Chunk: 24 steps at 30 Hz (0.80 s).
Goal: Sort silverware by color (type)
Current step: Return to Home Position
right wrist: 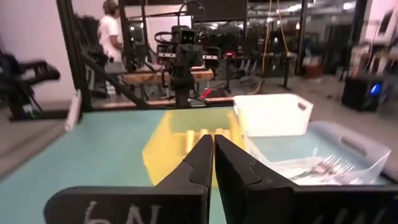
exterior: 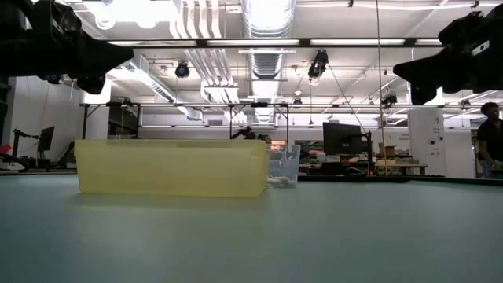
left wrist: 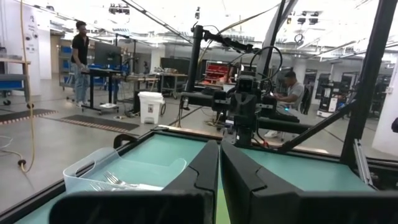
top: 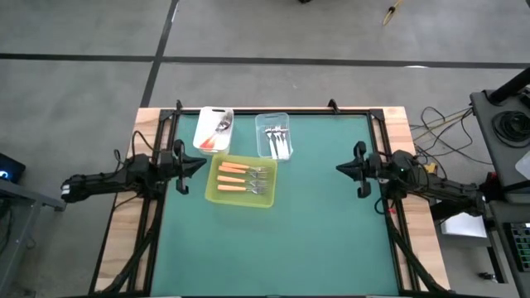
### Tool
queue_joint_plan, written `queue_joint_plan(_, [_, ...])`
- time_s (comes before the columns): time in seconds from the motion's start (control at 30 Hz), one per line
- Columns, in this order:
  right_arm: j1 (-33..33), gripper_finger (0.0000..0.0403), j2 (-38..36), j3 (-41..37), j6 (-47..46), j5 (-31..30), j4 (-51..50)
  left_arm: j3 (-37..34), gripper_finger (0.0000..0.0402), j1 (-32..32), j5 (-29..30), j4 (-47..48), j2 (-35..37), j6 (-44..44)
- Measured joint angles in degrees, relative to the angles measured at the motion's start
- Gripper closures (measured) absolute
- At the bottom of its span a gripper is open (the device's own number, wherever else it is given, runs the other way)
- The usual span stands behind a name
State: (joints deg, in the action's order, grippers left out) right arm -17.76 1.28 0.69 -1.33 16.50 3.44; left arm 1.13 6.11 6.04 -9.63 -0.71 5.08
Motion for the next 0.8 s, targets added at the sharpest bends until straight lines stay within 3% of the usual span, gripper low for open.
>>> queue_joint_plan(0.43, [0.1,0.0394,0.0,-0.02,-8.19,-0.05,-0.03,0.0,0.0402,0.0,-0.02,0.04,-0.44,-0.02])
queue_joint_plan(0.8, [13.81,0.0394,-1.25,-0.07,15.54,-0.09,-0.44,0.0,0.0402,-0.01,-0.04,-0.16,-0.48,-0.04])
